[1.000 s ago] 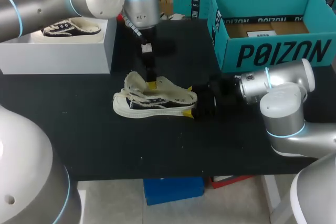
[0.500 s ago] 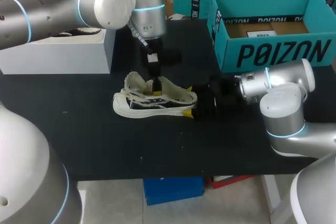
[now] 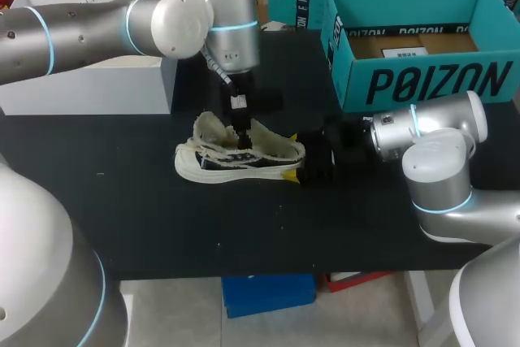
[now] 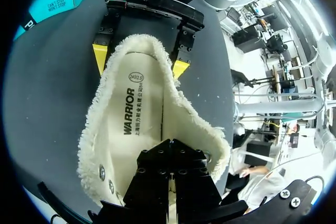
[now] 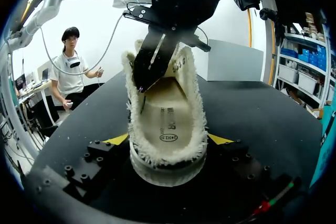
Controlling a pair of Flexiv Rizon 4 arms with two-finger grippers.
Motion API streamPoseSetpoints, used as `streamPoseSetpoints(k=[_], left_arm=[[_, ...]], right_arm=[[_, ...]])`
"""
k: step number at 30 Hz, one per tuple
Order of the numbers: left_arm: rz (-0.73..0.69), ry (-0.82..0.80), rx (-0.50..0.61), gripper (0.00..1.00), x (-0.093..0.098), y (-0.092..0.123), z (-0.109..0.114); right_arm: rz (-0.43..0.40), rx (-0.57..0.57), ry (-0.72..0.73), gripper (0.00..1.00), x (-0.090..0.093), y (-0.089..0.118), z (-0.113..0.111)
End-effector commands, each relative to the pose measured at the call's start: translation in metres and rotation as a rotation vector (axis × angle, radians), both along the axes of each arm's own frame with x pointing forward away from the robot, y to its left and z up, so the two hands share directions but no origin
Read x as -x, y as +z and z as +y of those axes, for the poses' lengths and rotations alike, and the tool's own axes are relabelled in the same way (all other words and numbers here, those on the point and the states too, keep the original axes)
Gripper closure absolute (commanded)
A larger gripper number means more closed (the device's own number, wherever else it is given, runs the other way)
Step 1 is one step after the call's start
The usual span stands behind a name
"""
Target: Take the shoe out of the shoebox, open the shoe tongue, remove and reinsert the insole, then place the shoe into the shoebox
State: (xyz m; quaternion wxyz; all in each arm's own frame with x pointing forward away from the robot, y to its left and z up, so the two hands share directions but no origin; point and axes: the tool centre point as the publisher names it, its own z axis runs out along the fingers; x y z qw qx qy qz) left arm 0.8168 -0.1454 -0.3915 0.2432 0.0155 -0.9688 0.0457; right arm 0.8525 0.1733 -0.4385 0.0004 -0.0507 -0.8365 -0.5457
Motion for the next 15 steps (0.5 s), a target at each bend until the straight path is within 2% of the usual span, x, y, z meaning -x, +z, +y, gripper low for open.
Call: streamPoseSetpoints(k=[1, 15], left_arm=[[0.006, 0.004, 0.005, 1.0, 0.003, -0.01, 0.001], [-0.039, 0.051, -0.033, 1.0, 0.011, -0.025, 0.007]], right_arm=[[0.001, 0.0, -0.001, 1.0, -0.001, -0.001, 0.0], [0.001, 0.0, -0.001, 1.0, -0.001, -0.001, 0.0]])
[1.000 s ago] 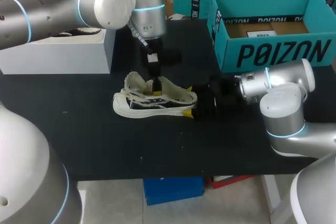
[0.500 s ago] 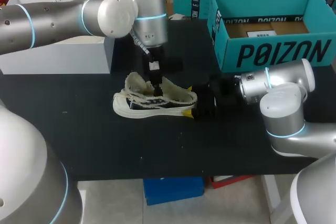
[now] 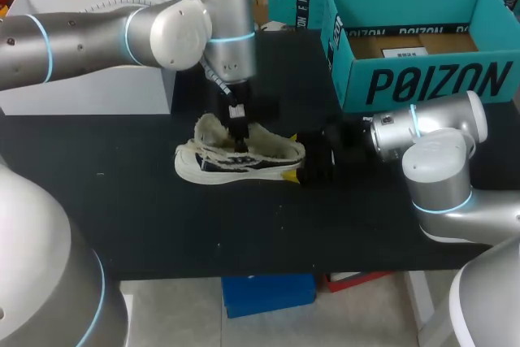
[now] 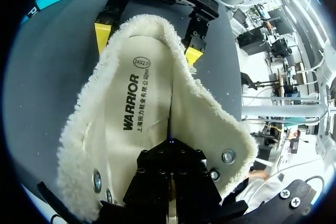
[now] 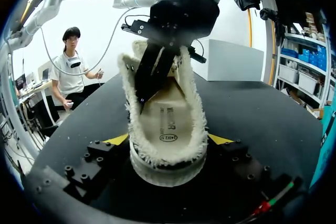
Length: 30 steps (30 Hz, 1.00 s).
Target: Take the shoe out of the shoebox, open the shoe tongue, remove and reinsert the insole, then place the shoe into the shoebox
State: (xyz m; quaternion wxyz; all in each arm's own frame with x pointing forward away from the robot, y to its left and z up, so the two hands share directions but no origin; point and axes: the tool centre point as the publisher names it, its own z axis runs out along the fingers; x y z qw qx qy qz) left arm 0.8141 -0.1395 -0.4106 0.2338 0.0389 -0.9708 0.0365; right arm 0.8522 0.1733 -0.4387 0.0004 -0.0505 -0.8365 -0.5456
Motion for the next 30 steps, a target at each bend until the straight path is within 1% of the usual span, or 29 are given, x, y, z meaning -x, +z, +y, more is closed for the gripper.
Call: streamPoseSetpoints(k=[1, 8, 17, 18, 19, 20, 21, 22, 24, 26, 27, 30], left_arm=[[-0.027, 0.01, -0.011, 1.0, 0.008, -0.007, 0.001], [-0.027, 0.015, -0.021, 1.0, 0.008, -0.018, -0.002], [-0.02, 0.025, -0.02, 1.0, 0.006, -0.022, -0.002], [-0.021, 0.025, -0.02, 0.94, 0.006, -0.022, -0.002], [-0.022, 0.024, -0.02, 0.84, 0.006, -0.022, -0.002], [-0.024, 0.022, -0.019, 0.81, 0.005, -0.022, -0.002], [-0.025, 0.02, -0.019, 0.83, 0.005, -0.022, -0.002], [-0.026, 0.018, -0.019, 0.81, 0.005, -0.022, -0.002], [-0.032, 0.014, -0.025, 0.72, 0.004, -0.023, -0.002], [-0.036, 0.013, -0.03, 0.77, 0.004, -0.025, -0.002], [-0.038, 0.013, -0.033, 0.78, 0.004, -0.026, -0.002], [-0.063, 0.016, -0.064, 0.73, 0.004, -0.03, -0.002]], right_arm=[[0.002, 0.0, -0.001, 1.0, -0.001, -0.001, 0.001], [0.002, 0.0, -0.001, 1.0, -0.001, -0.001, 0.001], [0.002, 0.0, -0.001, 1.0, -0.001, -0.001, 0.001], [0.002, 0.0, -0.001, 1.0, -0.001, -0.001, 0.001], [0.002, 0.0, -0.001, 1.0, -0.001, -0.001, 0.001], [0.002, 0.0, -0.001, 1.0, -0.001, -0.001, 0.001], [0.002, 0.0, -0.001, 1.0, -0.001, -0.001, 0.001], [0.002, 0.0, -0.001, 1.0, -0.001, -0.001, 0.001], [0.002, 0.0, -0.001, 1.0, -0.001, -0.001, 0.001], [0.002, 0.0, -0.001, 1.0, -0.001, -0.001, 0.001], [0.002, 0.0, -0.001, 1.0, -0.001, -0.001, 0.001], [0.002, 0.0, -0.001, 1.0, -0.001, -0.001, 0.001]])
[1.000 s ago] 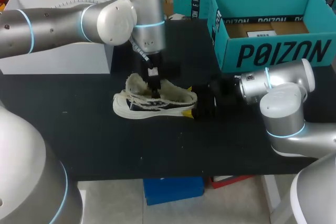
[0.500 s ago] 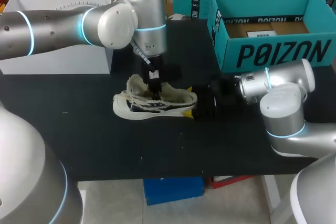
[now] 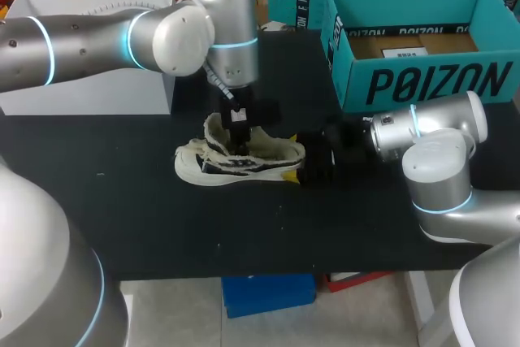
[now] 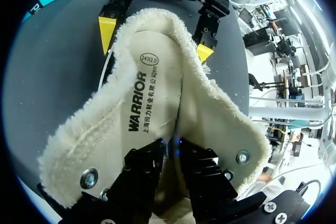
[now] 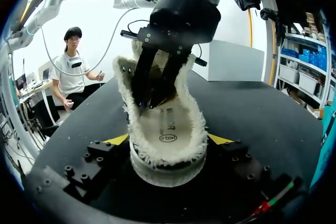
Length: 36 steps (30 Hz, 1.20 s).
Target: Take the shoe out of the shoebox, open the shoe tongue, remove and reinsert the insole, then place the shoe into the shoebox
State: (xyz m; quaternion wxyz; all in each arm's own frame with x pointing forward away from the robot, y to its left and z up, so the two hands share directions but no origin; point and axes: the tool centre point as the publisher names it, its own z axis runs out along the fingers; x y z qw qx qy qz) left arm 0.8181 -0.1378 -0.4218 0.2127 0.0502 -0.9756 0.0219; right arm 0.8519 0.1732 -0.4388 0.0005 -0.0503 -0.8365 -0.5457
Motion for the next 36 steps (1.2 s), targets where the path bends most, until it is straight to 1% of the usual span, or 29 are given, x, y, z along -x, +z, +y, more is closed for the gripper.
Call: streamPoseSetpoints(k=[1, 9, 13, 15, 18, 20, 23, 26, 29, 33, 36], left_arm=[[-0.028, 0.0, -0.04, 0.73, 0.008, -0.02, -0.004], [-0.169, 0.005, -0.185, 0.72, 0.01, -0.037, 0.0], [-0.261, 0.007, -0.223, 0.76, 0.009, -0.042, 0.007], [-0.305, -0.011, -0.233, 0.77, 0.007, -0.043, 0.011], [-0.385, -0.034, -0.28, 0.78, 0.003, -0.044, 0.017], [-0.426, -0.059, -0.312, 0.77, -0.001, -0.047, 0.021], [-0.514, -0.109, -0.388, 0.74, -0.003, -0.052, 0.025], [-0.572, -0.146, -0.429, 0.76, -0.006, -0.058, 0.028], [-0.598, -0.167, -0.443, 0.76, -0.007, -0.065, 0.031], [-0.637, -0.181, -0.444, 0.79, -0.009, -0.079, 0.033], [-0.664, -0.174, -0.443, 0.81, -0.014, -0.089, 0.035]], right_arm=[[0.002, 0.0, -0.001, 1.0, -0.001, -0.001, 0.001], [0.002, 0.0, -0.001, 1.0, -0.001, -0.001, 0.001], [0.002, 0.0, -0.001, 1.0, -0.001, -0.001, 0.001], [0.002, 0.0, -0.001, 1.0, -0.001, -0.001, 0.001], [0.002, 0.0, -0.001, 1.0, -0.001, -0.001, 0.001], [0.002, 0.0, -0.001, 1.0, -0.001, -0.001, 0.001], [0.002, 0.0, -0.001, 1.0, -0.001, -0.001, 0.001], [0.002, 0.0, -0.001, 1.0, -0.001, -0.001, 0.001], [0.002, 0.0, -0.001, 1.0, -0.001, -0.001, 0.001], [0.002, 0.0, -0.001, 1.0, -0.001, -0.001, 0.001], [0.002, 0.0, -0.001, 1.0, -0.001, -0.001, 0.001]])
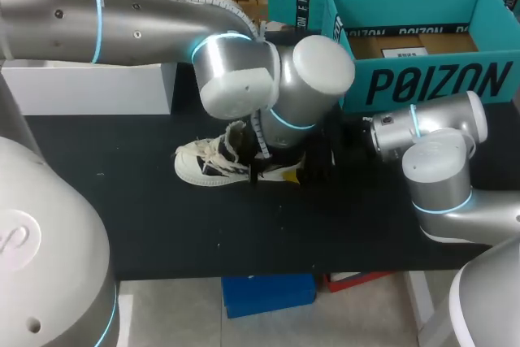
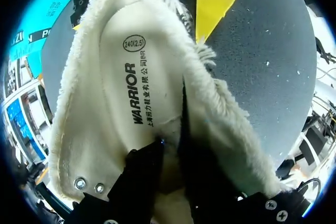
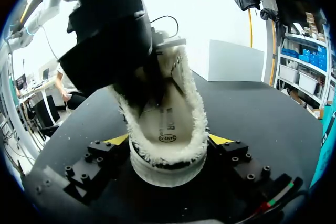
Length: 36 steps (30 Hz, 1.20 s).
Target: Take the shoe out of the shoebox, open the shoe tongue, remove and reinsert the insole, then place the shoe into the shoebox
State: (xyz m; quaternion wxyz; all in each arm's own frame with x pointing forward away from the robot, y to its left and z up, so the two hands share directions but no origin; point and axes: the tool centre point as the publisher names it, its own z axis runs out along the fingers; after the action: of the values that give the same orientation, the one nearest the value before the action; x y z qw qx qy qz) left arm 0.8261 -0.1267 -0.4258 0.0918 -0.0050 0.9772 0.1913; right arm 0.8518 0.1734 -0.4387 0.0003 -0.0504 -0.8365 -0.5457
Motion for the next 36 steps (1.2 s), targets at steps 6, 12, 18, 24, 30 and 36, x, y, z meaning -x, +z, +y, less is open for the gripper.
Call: streamPoseSetpoints(k=[6, 12, 18, 24, 30, 36], left_arm=[[-0.132, -0.019, -0.003, 0.76, -0.027, -0.097, 0.034], [-0.213, -0.028, -0.034, 0.75, -0.046, -0.104, 0.047], [-0.302, -0.032, -0.057, 0.73, -0.062, -0.111, 0.055], [-0.357, -0.012, -0.038, 0.71, -0.078, -0.107, 0.062], [-0.369, 0.01, -0.011, 0.7, -0.091, -0.102, 0.07], [-0.376, 0.026, -0.01, 0.69, -0.1, -0.102, 0.076]], right_arm=[[0.002, 0.0, -0.001, 1.0, -0.001, -0.001, 0.0], [0.002, 0.0, -0.001, 1.0, -0.001, -0.001, 0.0], [0.002, 0.0, -0.001, 1.0, -0.001, -0.001, 0.0], [0.002, 0.0, -0.001, 1.0, -0.001, -0.001, 0.0], [0.002, 0.0, -0.001, 1.0, -0.001, -0.001, 0.0], [0.002, 0.0, -0.001, 1.0, -0.001, -0.001, 0.0]])
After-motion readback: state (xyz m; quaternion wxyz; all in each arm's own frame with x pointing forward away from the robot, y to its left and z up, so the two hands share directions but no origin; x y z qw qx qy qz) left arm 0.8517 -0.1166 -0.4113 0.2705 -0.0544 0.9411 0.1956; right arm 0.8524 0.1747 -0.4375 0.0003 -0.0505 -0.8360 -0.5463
